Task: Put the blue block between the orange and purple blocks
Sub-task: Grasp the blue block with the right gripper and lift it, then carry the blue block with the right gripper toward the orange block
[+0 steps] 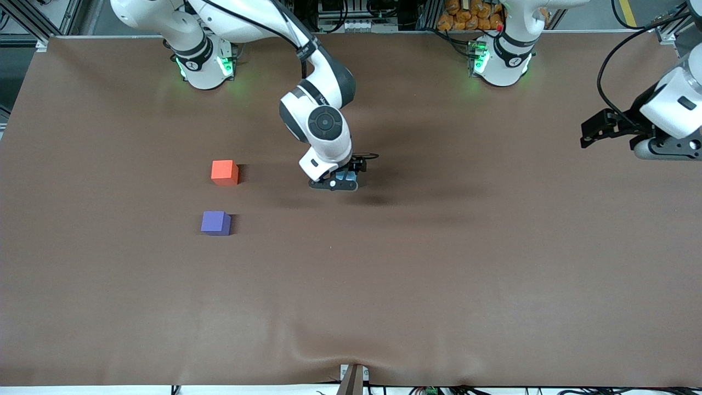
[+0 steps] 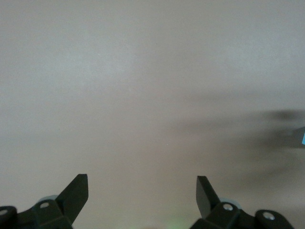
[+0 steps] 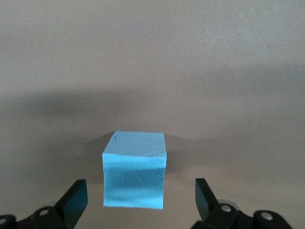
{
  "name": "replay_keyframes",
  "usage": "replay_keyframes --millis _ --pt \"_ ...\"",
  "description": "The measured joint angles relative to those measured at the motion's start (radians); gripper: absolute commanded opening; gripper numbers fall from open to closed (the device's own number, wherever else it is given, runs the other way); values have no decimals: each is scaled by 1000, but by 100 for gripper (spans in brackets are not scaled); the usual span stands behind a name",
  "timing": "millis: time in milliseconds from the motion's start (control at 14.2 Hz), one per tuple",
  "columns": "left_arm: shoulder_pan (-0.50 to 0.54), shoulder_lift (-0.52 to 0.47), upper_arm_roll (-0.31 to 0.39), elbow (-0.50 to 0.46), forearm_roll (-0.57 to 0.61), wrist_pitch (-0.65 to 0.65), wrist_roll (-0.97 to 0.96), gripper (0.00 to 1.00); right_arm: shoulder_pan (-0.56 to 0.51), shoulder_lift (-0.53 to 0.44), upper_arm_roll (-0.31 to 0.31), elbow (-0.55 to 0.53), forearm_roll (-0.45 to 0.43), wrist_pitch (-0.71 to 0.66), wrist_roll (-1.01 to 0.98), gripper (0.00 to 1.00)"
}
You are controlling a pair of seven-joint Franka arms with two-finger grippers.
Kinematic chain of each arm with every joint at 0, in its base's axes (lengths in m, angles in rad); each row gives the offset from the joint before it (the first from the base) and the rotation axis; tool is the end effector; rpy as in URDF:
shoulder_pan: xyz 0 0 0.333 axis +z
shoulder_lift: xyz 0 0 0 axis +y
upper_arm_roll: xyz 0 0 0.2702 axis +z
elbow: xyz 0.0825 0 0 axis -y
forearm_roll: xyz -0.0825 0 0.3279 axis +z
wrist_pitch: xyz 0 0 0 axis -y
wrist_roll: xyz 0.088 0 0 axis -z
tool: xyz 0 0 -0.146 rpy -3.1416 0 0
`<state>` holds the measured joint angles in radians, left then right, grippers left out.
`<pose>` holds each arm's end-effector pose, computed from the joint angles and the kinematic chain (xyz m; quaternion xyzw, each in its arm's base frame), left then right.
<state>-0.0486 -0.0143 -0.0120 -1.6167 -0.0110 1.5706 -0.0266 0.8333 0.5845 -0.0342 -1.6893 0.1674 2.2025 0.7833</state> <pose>0.4913 -0.0315 0.5277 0.9997 -0.0169 -0.0161 0.0047 0.4093 0.4380 0.2125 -0.9969 0.0414 0.0646 0.0146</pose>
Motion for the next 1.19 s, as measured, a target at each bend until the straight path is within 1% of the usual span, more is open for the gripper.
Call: replay_keyframes --millis 211,491,561,632,702,772,842,912,982,1193 --pt "38 3 3 20 -29 0 6 100 1 18 0 0 -5 33 8 100" --pt "17 7 -17 22 -29 0 6 100 12 37 0 0 -9 45 47 100" --pt "5 11 -22 22 -28 0 6 100 15 41 0 0 -9 46 51 89" --pt "-5 15 -24 22 -23 -1 6 100 19 44 0 0 -10 48 53 81" --pt "-10 22 -25 22 -16 -1 6 100 21 47 0 0 -12 50 54 77" --pt "-11 29 -26 21 -12 -1 12 100 23 51 0 0 -14 54 56 75" --pt "-11 40 -26 21 -9 -1 26 100 26 53 0 0 -15 61 57 57" --pt "-11 51 -26 21 -4 -1 32 100 29 55 0 0 -16 64 59 23" --pt "-11 62 -26 21 5 -1 34 100 31 56 0 0 -17 65 62 0" --pt "-8 68 -26 24 17 -7 50 100 31 55 -6 15 -18 65 68 0"
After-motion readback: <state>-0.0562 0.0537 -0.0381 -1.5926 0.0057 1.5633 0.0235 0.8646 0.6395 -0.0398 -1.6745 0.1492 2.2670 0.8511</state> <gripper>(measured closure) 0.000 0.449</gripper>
